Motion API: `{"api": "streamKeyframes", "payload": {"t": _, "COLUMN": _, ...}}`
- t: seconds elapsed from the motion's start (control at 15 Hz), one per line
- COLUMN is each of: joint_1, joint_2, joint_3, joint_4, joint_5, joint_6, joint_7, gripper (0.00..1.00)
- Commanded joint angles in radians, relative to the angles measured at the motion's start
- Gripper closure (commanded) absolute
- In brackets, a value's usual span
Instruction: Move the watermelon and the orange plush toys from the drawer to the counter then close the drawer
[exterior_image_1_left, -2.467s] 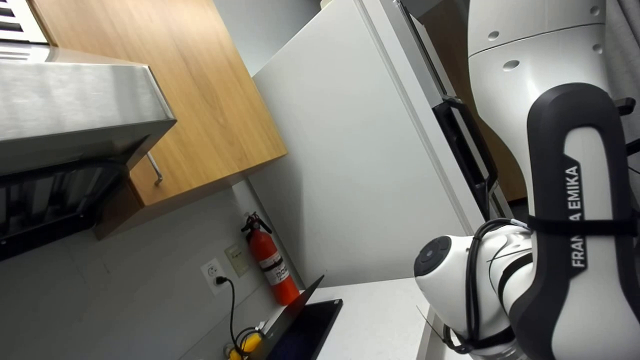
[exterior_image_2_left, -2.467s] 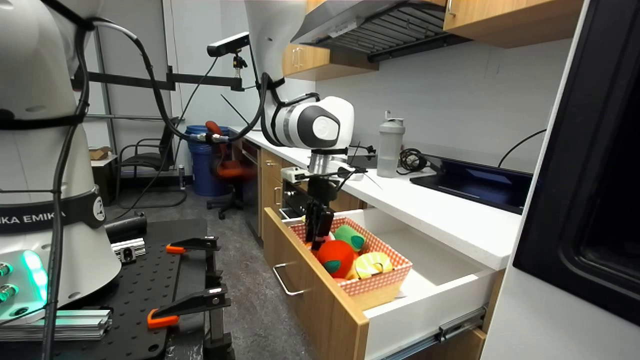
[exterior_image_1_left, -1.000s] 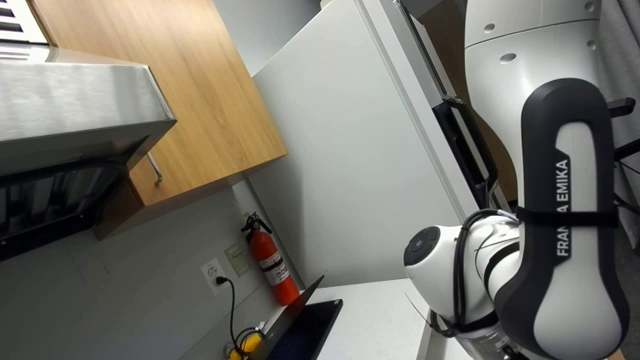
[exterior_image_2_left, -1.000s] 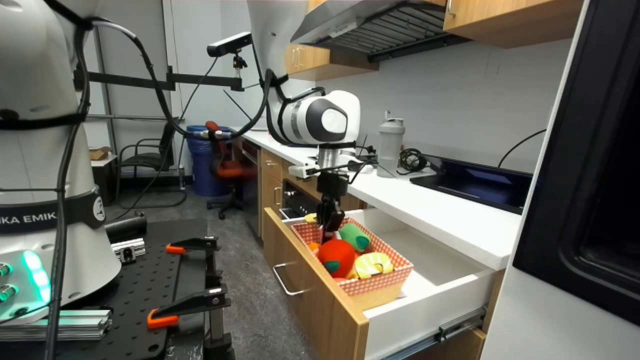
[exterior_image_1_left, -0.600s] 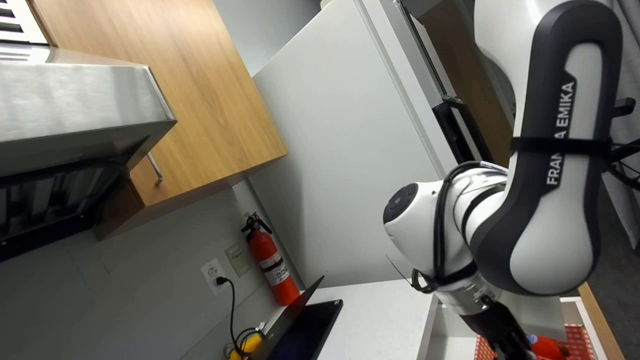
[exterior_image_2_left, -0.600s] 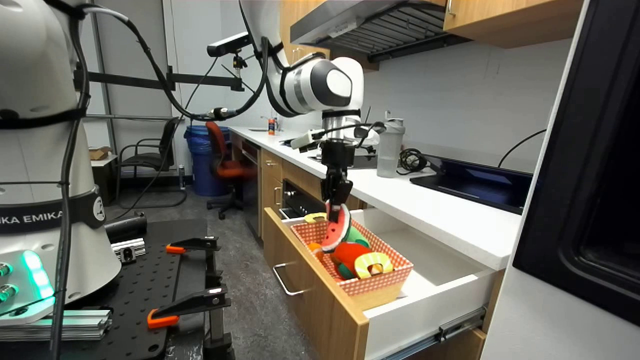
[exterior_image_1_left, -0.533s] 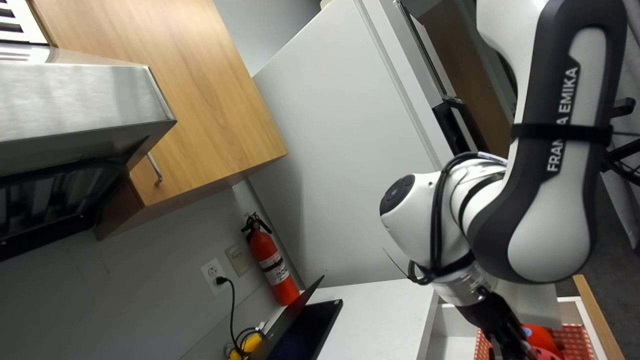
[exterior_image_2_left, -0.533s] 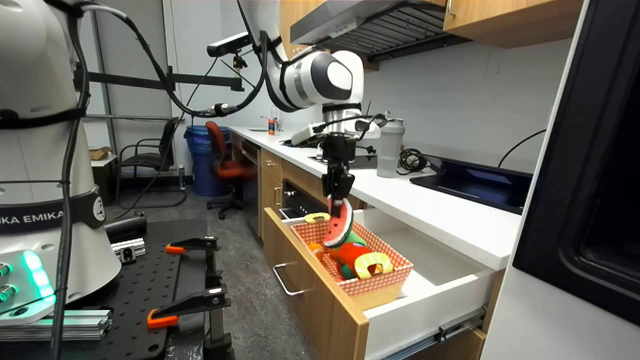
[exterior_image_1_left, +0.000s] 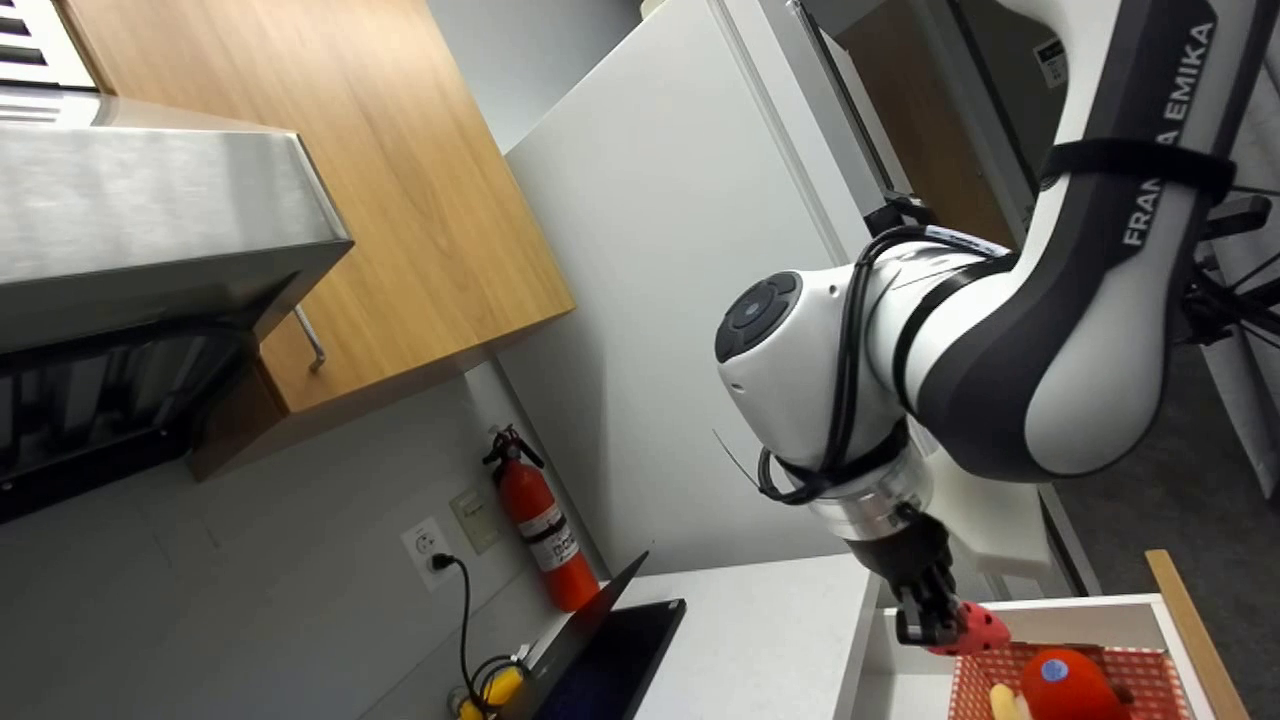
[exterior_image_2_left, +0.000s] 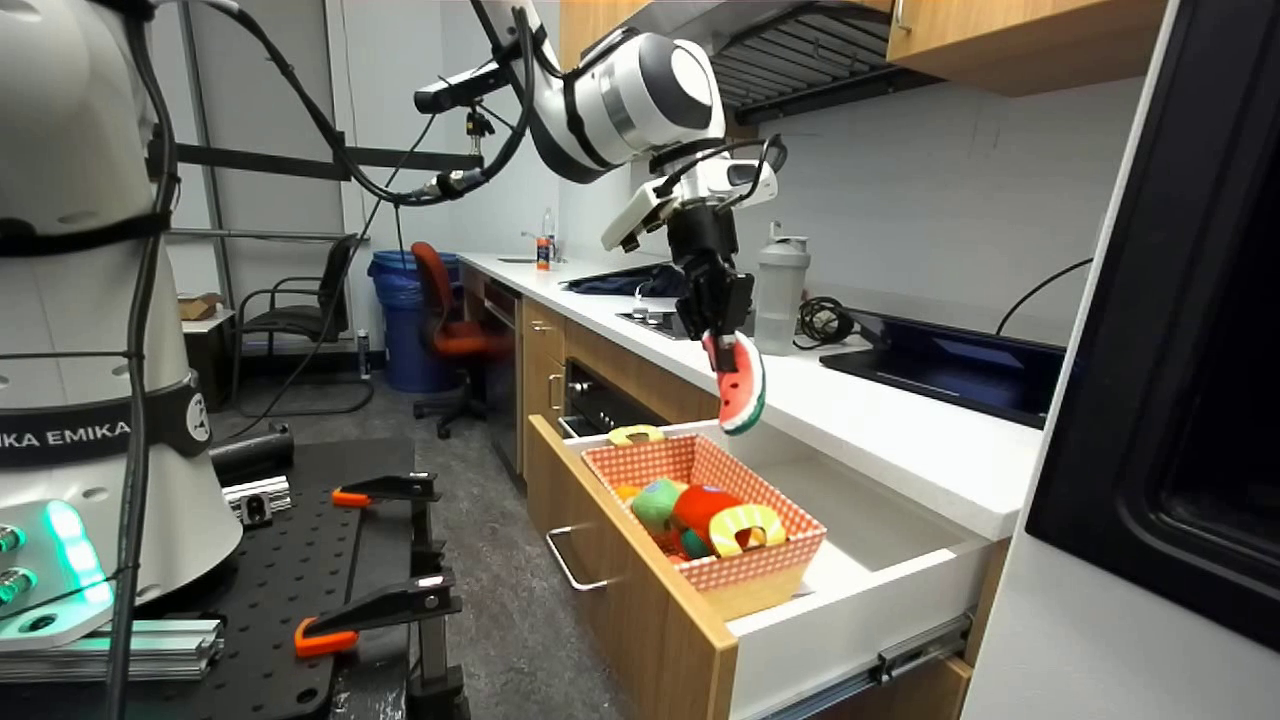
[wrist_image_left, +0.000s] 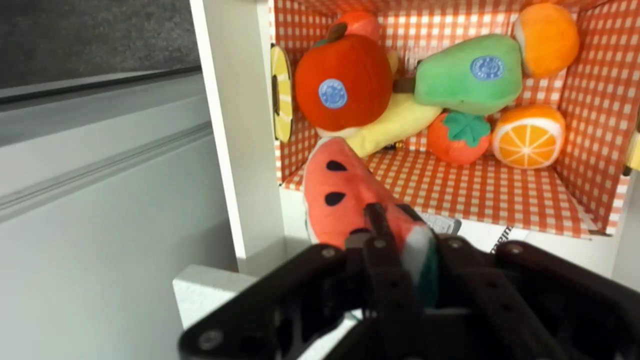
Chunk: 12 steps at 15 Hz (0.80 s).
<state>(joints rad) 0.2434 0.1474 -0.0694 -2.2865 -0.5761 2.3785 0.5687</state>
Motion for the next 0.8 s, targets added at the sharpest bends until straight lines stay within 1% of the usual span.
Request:
{"api": "streamKeyframes", "payload": {"t": 0.0, "joint_1": -0.015, "joint_2": 0.037, "joint_3": 0.031, "joint_4": 0.076, "joint_5": -0.161, "joint_6": 0.006, "joint_7": 0.09, "gripper": 0.97}}
{"api": "streamKeyframes", "payload": {"t": 0.2, "joint_1": -0.015, "joint_2": 0.08, "joint_3": 0.042, "joint_4": 0.143, "joint_5": -0.297, "joint_6": 0.011, "joint_7": 0.156, "gripper": 0.97}}
{"api": "streamKeyframes", "payload": {"t": 0.47, "joint_1": -0.01, "joint_2": 0.168, "joint_3": 0.049, "joint_4": 0.244, "joint_5": -0.46, "joint_6": 0.001, "joint_7": 0.249, "gripper": 0.97}}
{"api": "streamKeyframes", "payload": {"t": 0.73, "joint_1": -0.01, "joint_2": 0.263, "joint_3": 0.051, "joint_4": 0.338, "joint_5": -0.562, "joint_6": -0.012, "joint_7": 0.317, "gripper": 0.97}}
